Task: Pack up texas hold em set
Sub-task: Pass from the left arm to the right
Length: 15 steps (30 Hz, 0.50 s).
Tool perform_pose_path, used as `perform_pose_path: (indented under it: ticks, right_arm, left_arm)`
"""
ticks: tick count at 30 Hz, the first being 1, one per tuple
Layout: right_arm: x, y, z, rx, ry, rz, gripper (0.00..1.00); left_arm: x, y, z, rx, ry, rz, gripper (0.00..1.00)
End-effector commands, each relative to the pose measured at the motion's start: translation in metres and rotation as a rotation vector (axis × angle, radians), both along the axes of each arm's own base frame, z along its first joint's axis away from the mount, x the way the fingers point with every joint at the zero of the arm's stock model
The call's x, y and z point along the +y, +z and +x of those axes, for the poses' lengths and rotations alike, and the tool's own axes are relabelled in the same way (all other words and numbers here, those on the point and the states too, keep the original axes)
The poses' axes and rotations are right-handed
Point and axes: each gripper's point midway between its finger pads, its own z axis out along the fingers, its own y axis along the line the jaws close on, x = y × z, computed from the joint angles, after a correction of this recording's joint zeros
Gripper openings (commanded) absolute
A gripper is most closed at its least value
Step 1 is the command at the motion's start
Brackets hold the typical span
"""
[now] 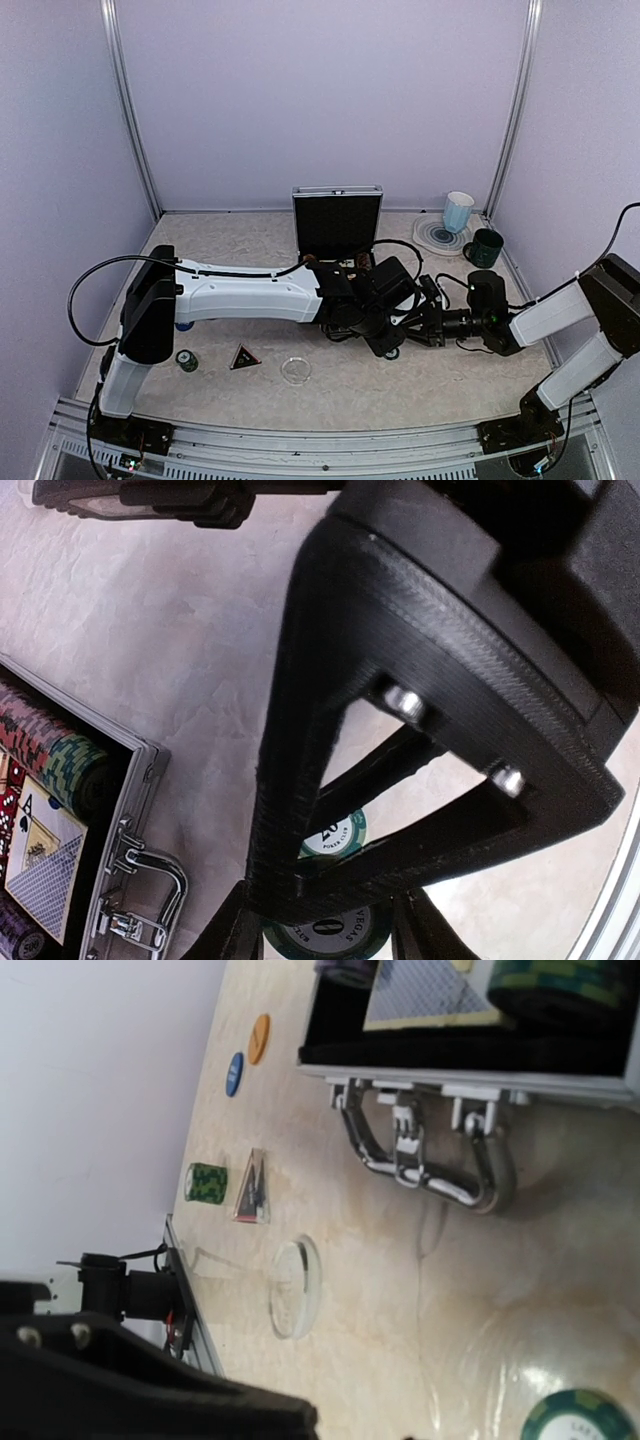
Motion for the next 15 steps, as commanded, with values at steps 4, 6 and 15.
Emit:
perform_pose_path:
  ticks: [4, 6, 15]
  right_arm:
    - [-0.0017, -0.0026, -0.0174, 0.004, 0.035, -0.007, 0.33]
    - [-0.0030, -0.0037, -0.0187, 0.005, 0.031, -0.008, 0.33]
    - [-0.0024, -0.0003, -0.0151, -0.006, 0.027, -0.004, 0.32]
  left_arm:
    - [-0.0015, 0.0271, 0.0061, -0.039, 0.011, -0.055, 0.30]
    - [-0.0010, 0.0275, 0.0069, -0.039, 0.013, -0.055, 0.30]
    - [-0.0032, 0.0313, 0.0044, -0.036, 0.006, -0.065, 0.30]
